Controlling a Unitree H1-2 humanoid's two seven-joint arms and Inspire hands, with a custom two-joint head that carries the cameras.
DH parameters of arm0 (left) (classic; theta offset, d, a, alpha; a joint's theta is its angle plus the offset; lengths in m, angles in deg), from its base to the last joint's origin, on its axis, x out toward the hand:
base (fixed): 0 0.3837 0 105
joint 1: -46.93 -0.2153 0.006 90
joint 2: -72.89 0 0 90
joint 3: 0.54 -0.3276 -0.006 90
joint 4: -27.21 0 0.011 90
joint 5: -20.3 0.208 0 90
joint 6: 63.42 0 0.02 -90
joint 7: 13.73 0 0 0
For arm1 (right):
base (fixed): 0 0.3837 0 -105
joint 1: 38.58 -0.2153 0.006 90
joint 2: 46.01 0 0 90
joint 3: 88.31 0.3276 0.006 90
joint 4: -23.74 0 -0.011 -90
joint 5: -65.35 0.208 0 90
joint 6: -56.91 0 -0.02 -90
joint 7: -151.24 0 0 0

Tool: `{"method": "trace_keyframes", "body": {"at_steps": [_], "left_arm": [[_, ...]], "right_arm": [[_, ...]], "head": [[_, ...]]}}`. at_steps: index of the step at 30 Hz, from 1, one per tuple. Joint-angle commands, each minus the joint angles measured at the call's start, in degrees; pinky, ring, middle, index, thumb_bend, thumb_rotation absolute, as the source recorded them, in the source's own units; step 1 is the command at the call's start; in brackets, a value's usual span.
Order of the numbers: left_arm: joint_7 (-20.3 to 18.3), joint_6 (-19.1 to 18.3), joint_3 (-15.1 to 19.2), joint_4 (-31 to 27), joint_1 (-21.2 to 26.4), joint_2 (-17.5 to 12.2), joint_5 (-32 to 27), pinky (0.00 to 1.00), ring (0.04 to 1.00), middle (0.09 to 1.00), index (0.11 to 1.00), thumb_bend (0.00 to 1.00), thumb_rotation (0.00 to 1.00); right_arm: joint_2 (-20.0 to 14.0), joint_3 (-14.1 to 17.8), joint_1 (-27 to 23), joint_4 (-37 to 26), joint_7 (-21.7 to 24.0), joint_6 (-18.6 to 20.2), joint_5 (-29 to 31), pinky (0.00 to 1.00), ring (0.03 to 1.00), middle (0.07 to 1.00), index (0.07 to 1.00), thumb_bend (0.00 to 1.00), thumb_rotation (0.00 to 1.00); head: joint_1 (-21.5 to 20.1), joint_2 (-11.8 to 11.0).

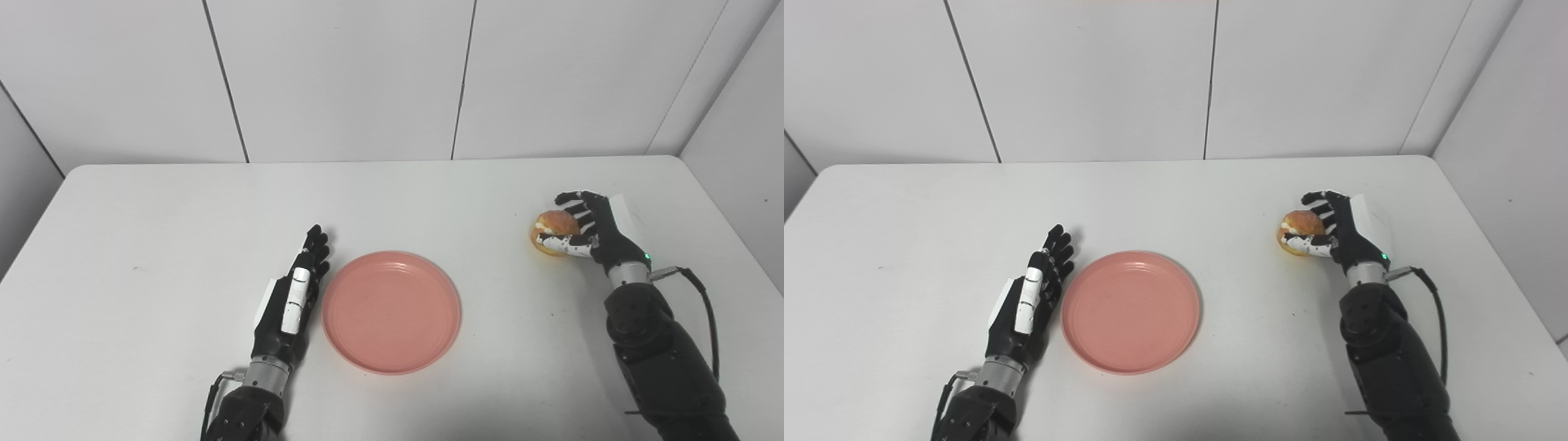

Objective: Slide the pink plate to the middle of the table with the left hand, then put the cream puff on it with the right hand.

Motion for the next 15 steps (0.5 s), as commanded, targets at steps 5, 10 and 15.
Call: {"method": "trace_keyframes", "body": {"at_steps": [5,10,15], "left_arm": [[-0.2,-0.2,0.2,2.8,-4.4,-0.7,0.1,1.0,1.0,1.0,0.982,0.64,1.0],[-0.3,0.1,0.2,3.3,-4.3,-0.8,0.0,1.0,1.0,1.0,0.986,0.63,1.0],[-0.4,0.3,0.3,3.8,-4.3,-0.6,-0.3,1.0,1.0,1.0,0.983,0.64,1.0]], "right_arm": [[-1.1,0.5,-1.1,-2.5,-1.2,0.6,-0.8,0.14,0.403,0.496,0.485,0.51,0.0],[-1.4,-0.1,-1.1,-3.0,-0.7,1.0,-1.7,0.11,0.186,0.472,0.48,0.52,0.0],[-1.5,-0.1,-0.9,-4.0,-0.6,0.5,-1.8,0.1,0.164,0.469,0.478,0.52,0.0]], "head": [[0.0,0.0],[0.0,0.0],[0.0,0.0]]}}
